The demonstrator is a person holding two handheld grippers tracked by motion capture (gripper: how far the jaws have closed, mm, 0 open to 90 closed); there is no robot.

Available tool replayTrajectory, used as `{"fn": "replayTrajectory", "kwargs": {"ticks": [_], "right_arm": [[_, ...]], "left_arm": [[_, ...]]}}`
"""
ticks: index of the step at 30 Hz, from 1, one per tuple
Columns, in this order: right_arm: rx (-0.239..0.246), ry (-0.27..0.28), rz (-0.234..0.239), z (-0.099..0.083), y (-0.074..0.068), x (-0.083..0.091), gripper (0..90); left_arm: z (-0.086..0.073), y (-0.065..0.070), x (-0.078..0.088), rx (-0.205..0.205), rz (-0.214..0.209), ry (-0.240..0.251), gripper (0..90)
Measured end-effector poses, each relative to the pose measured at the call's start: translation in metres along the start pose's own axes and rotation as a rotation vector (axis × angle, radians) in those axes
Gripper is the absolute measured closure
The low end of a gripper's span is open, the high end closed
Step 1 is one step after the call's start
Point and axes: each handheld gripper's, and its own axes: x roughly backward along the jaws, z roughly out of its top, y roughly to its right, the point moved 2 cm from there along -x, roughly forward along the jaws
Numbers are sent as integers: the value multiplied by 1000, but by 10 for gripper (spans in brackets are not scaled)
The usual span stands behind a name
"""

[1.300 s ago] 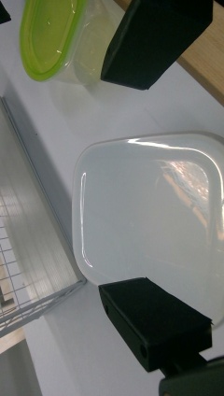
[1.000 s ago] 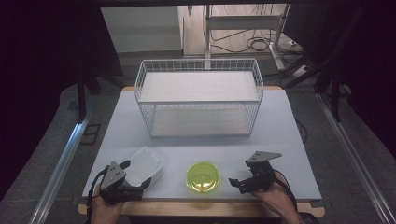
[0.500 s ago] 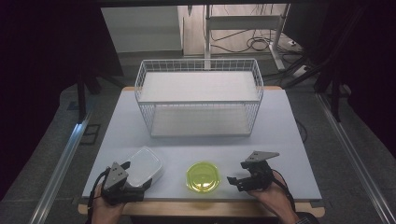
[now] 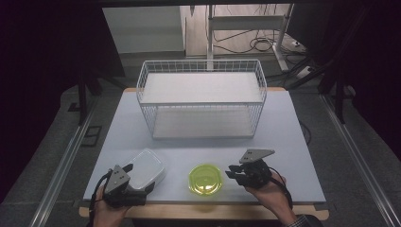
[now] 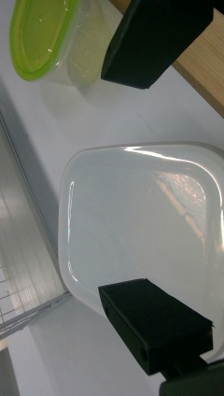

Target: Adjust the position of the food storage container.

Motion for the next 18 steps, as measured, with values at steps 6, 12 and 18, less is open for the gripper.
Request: {"fn": "replayTrajectory", "kwargs": {"ticks": [6, 12, 18], "right_arm": [[42, 0, 39, 15, -8, -6, 893], [65, -23, 72, 27, -18, -20, 896], [105, -11, 149, 40, -35, -37, 896]], "left_arm": [[1, 1, 1, -6, -2, 2, 24], [0, 1, 0, -20, 7, -11, 25], [0, 0, 1, -16, 11, -9, 26]]}}
